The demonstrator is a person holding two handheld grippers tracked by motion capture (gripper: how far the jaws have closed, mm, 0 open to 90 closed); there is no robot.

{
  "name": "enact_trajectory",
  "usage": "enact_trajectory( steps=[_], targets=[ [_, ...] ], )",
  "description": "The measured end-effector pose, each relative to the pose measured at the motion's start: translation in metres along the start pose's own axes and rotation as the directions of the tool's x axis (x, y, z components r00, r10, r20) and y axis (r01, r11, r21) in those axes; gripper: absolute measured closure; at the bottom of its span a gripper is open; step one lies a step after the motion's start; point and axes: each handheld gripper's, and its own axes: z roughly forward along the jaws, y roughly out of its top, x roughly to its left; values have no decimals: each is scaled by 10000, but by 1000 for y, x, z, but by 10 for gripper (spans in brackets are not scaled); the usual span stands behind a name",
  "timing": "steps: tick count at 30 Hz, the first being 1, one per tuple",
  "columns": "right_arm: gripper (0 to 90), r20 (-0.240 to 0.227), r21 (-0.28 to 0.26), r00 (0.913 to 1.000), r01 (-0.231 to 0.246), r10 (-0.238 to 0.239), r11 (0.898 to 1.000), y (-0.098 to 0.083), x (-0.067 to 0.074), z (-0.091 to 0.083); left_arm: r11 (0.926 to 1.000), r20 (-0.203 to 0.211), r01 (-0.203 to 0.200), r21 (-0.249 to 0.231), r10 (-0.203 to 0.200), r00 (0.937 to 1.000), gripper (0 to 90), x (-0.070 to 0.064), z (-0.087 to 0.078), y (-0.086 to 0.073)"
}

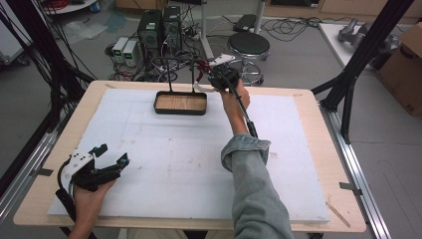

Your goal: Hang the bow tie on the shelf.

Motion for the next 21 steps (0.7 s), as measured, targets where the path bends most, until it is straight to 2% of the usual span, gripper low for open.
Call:
enact_trajectory(
  steps=[7,12,17,19,21],
  targets=[
    [657,-308,-99,9995,-67,64,9999,-1,-5,-6,10000,-20,5,-14,-5,10000,166,0,0,0],
    [602,-244,-263,9996,-154,148,9995,-2,-10,-13,10000,-19,12,-25,-12,10000,166,0,0,0],
    [533,-335,-507,9977,-599,582,9969,-7,-23,-30,10000,-45,12,-13,-12,10000,167,-1,1,0],
    [515,-320,-609,9976,-627,608,9962,-7,-25,-33,10000,-54,4,-2,-4,10000,166,0,1,0],
    [480,-377,-901,9969,-727,695,9933,-9,-32,-44,10000,-59,18,29,-18,10000,166,0,2,0]
  ],
)
